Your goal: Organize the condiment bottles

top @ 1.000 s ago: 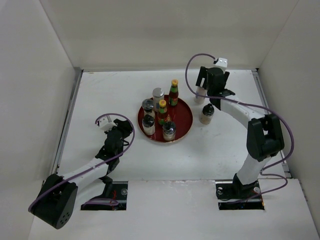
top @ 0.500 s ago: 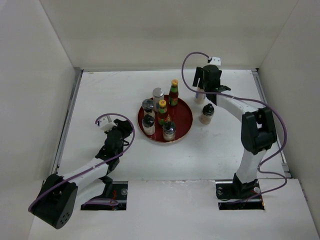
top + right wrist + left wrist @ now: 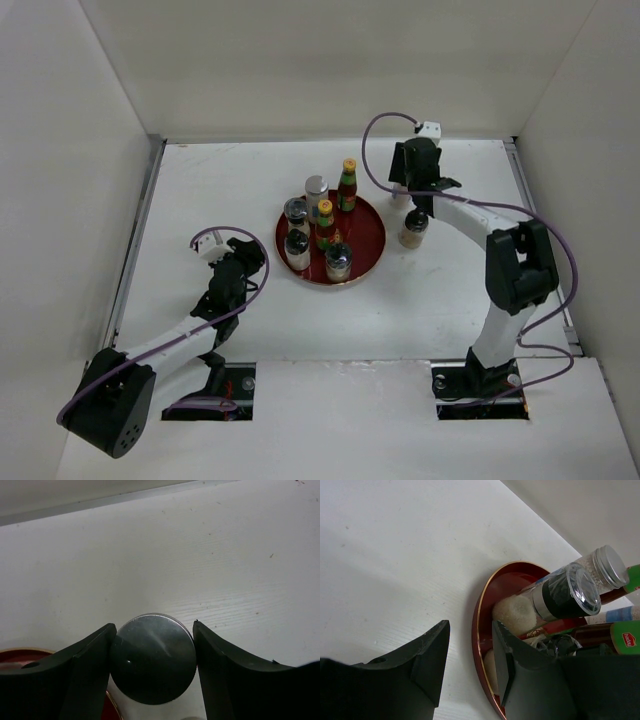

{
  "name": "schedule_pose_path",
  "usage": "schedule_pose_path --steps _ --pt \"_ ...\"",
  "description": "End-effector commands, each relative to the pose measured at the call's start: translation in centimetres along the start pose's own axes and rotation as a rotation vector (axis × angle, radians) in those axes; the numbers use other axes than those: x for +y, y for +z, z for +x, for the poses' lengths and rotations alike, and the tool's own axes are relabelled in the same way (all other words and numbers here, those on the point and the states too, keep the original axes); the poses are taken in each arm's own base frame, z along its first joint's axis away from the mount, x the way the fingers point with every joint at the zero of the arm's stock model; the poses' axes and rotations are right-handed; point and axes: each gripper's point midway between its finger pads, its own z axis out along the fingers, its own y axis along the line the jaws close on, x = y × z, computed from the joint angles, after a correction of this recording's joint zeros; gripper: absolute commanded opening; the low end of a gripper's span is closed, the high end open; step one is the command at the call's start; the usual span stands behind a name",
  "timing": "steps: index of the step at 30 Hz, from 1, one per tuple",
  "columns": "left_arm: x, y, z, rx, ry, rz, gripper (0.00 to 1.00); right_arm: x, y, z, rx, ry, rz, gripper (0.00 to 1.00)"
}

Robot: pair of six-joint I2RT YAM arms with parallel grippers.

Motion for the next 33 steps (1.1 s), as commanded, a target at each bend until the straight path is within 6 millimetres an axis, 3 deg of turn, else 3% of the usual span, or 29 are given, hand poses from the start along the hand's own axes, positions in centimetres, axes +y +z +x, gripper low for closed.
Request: schedule_pose_path --steps 1,5,12,17,23,30,33 --pt "-1.4 0.2 -1.6 -0.051 -0.045 0.042 0.37 2.5 -5.7 -7.8 -0.236 0.088 -0.084 0.5" --pt "-1.3 0.3 -1.5 -0.046 -0.046 0.041 0.37 4.2 -9.7 -8.2 -0.275 0.118 -0.154 0.48" --pt "-1.5 0.2 -1.3 -0.039 -0.047 0.045 0.37 7.7 -12.3 -5.1 -0.225 0.098 -0.253 0.48" --pt "-1.6 0.1 -1.3 -0.04 -0.048 0.048 0.37 11.9 -13.0 -3.5 -0.206 0.064 -0.343 0.48" --pt "-1.8 0.0 -1.6 -0.05 -0.051 0.057 0.37 15.1 -12.7 -2.5 -0.202 0.004 -0.377 0.48" --pt "-2.0 0.0 -1.4 -0.041 -0.053 0.064 0.37 16.2 -11.3 -0.7 -0.187 -0.027 -0.366 0.5" --pt "-1.7 0.1 -1.3 -0.039 -0.047 0.051 0.37 16.6 -10.9 0.2 -0.171 -0.042 -0.364 0.55"
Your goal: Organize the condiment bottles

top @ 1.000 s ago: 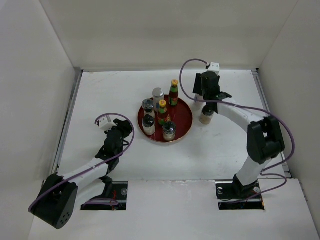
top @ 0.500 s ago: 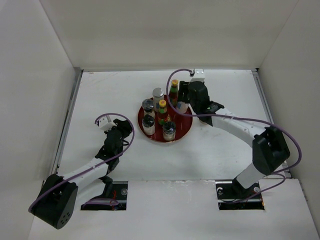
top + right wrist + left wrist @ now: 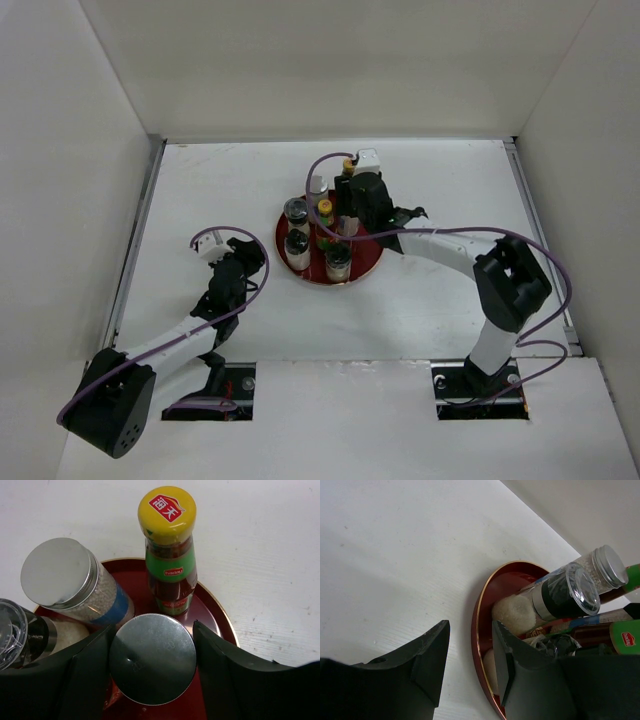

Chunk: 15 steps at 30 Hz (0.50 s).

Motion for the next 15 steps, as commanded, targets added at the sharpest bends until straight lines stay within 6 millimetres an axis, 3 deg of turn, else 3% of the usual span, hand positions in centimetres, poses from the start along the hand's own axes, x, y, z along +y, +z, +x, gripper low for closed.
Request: schedule_pose_path --steps 1,4,10,13,15 --pt "-1.6 0.2 -1.3 -0.04 -0.044 0.046 0.37 1.7 0.3 -5.4 -0.161 0.062 -0.026 0.6" --pt "-1.8 0.1 -1.5 -0.048 -0.045 0.054 0.37 1.6 0.1 -5.5 -0.16 0.065 -0.024 0.77" --pt "-1.7 0.1 -1.4 -0.044 -0.046 0.048 0.41 0.7 -2.9 -7.3 -0.189 0.087 -0.023 0.88" --pt "-1.7 0.0 -1.5 -0.051 -0.046 0.048 0.43 -1.5 -4.9 -8.1 -0.219 0.108 0.013 0.9" --pt "-1.4 0.2 -1.5 -0.05 -0.048 0.039 0.44 -4.4 -6.2 -8.1 -0.234 0.123 0.095 0.89"
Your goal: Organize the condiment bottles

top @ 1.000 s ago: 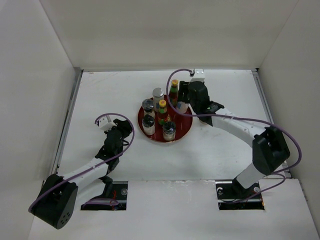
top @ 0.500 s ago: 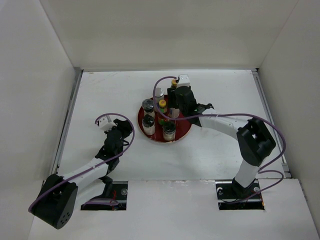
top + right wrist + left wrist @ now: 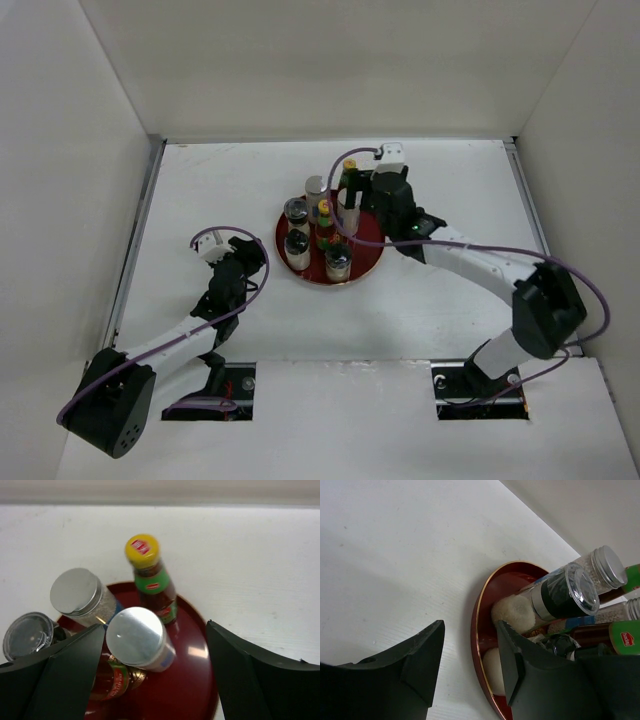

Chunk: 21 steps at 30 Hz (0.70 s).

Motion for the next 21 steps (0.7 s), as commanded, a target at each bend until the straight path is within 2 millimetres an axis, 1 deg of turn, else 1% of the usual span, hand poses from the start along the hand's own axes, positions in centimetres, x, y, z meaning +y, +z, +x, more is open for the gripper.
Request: schedule_pose_path --steps 1,3,5,6,8,10,12,17,21 --pt "-1.3 0.2 -1.5 -0.047 -0.046 0.038 0.45 -4.7 -3.1 -4.5 -0.134 0.088 0.136 0.88" --pt "-1.5 0.1 -1.4 -0.045 -0.048 0.045 0.46 -8.5 -4.3 -3.9 -0.136 0.117 0.256 0.84" --pt "-1.6 0.0 -1.4 -0.048 -0.049 0.046 0.47 -11.5 -5.1 -2.5 -0.116 0.125 0.346 0.79" --pt "-1.5 0.1 -1.3 -0.045 -0.046 0.043 0.48 -12.5 -5.4 -1.5 -0.095 0.125 0.375 0.79" --pt "-1.3 0.3 -1.1 -0.037 -0.042 0.034 0.48 -13.7 -5.9 0.4 -0.047 0.117 0.415 0.83" --pt "-1.4 0.3 -1.1 -0.037 -0.048 0.038 0.5 -14.4 -5.8 2.1 -0.011 0.116 0.435 0.9" --pt "-1.6 0.2 -1.1 -0.038 -0.053 0.047 0.51 -14.4 -5.5 3.4 0.024 0.105 0.433 0.92" --pt "-1.3 0.4 -1.0 -0.034 -0.051 0.037 0.52 -13.9 -4.1 5.4 0.075 0.101 0.422 0.92" --pt "-1.5 0.1 -1.3 -0.044 -0.062 0.049 0.53 -14.8 -3.0 6.7 0.107 0.089 0.447 0.91"
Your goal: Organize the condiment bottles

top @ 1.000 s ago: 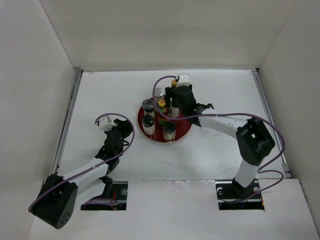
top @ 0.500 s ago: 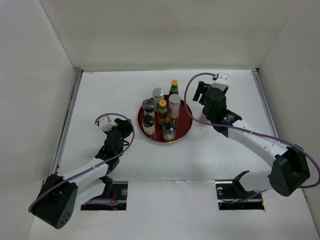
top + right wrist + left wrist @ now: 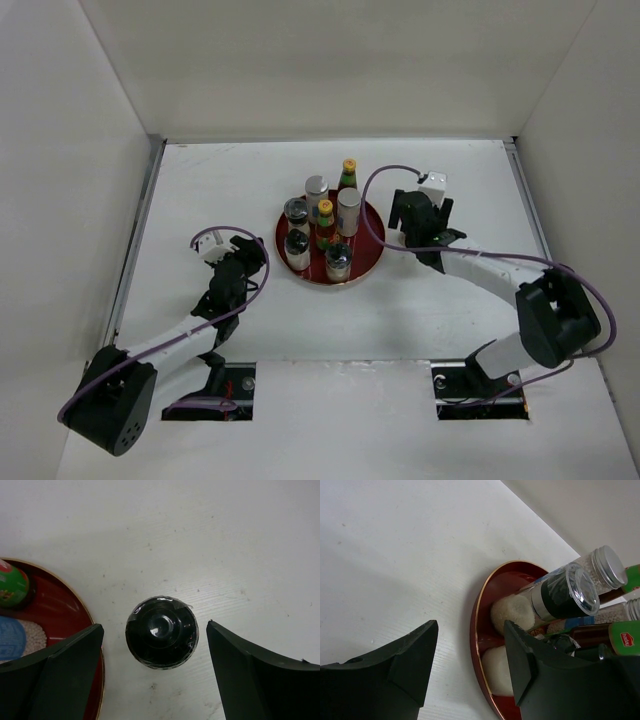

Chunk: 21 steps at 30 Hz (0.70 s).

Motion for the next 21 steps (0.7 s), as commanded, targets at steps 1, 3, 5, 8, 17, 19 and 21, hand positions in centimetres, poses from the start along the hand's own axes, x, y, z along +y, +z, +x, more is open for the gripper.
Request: schedule_pose_path --steps 1,3,5,8,17,19,21 --pt "-1.5 0.0 -1.4 -0.046 -0.051 0.049 0.54 0.0 1.2 -0.3 -0.002 0.041 0.011 0.9" --pt "-1.3 0.2 -1.1 -0.035 -0.048 0.041 0.54 0.0 1.7 0.2 0.017 0.042 0.009 0.87" --pt "-1.3 0.3 -1.0 -0.031 -0.048 0.041 0.54 -0.1 1.9 0.7 0.028 0.052 0.011 0.86" --pt "-1.4 0.2 -1.0 -0.03 -0.054 0.046 0.54 -0.3 2.1 0.9 0.029 0.055 0.014 0.75" --pt "-1.2 0.1 -1.4 -0.047 -0.057 0.04 0.65 1.4 -1.6 -3.3 -0.111 0.042 -0.048 0.48" --pt "-1.0 0.2 -1.4 -0.046 -0.055 0.034 0.66 2.5 -3.1 -4.0 -0.13 0.036 -0.091 0.48" --pt "-1.2 0.2 -1.5 -0.046 -0.06 0.039 0.67 3.7 -4.4 -4.4 -0.143 0.046 -0.143 0.48"
